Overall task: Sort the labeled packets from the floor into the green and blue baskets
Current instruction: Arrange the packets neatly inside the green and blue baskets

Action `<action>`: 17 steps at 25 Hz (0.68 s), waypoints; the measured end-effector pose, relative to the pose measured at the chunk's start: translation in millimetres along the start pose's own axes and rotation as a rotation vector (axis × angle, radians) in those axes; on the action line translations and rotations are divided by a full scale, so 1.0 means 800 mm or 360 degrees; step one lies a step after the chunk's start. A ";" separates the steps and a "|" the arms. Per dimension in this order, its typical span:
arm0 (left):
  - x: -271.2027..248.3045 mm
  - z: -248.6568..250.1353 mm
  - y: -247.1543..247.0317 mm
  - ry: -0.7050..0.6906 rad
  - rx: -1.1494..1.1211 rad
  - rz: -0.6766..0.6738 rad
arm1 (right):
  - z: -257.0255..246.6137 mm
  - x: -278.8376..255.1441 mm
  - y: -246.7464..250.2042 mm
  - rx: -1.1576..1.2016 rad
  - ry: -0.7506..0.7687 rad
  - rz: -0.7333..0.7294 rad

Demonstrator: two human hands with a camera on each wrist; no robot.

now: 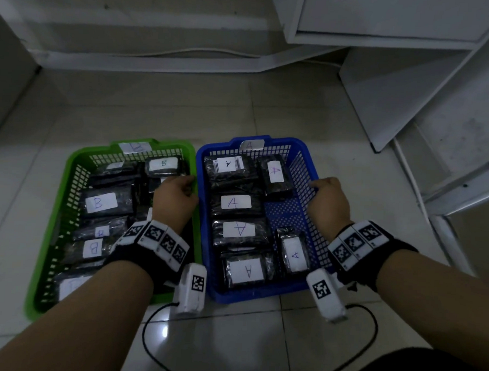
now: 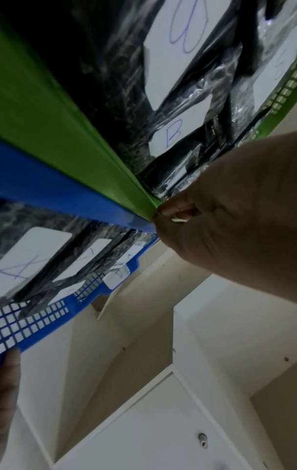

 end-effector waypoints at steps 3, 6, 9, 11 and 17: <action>0.006 0.007 0.001 -0.0034 0.0019 0.0002 | -0.005 0.004 -0.002 -0.0016 0.0060 -0.0037; 0.011 0.013 0.003 -0.0089 0.0078 -0.0004 | -0.021 -0.003 -0.023 -0.0083 0.0150 -0.0108; 0.007 0.016 0.006 -0.0121 0.0146 -0.0036 | -0.044 -0.026 -0.049 -0.0448 0.0291 -0.0196; 0.001 0.017 0.002 -0.0161 0.0202 -0.0106 | -0.058 -0.045 -0.069 -0.0555 0.0508 -0.0291; -0.022 -0.001 0.003 -0.0283 0.0555 -0.0401 | -0.049 -0.058 -0.095 -0.0644 0.0567 -0.0521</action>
Point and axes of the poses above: each hand's wrist, its own x-axis towards the middle knuckle, its own y-axis out of the back of the hand, z = x × y, the point moved 8 cm from there along x, towards the middle knuckle, and after that the axes turned 9 degrees about -z, right-handed, at the moved point
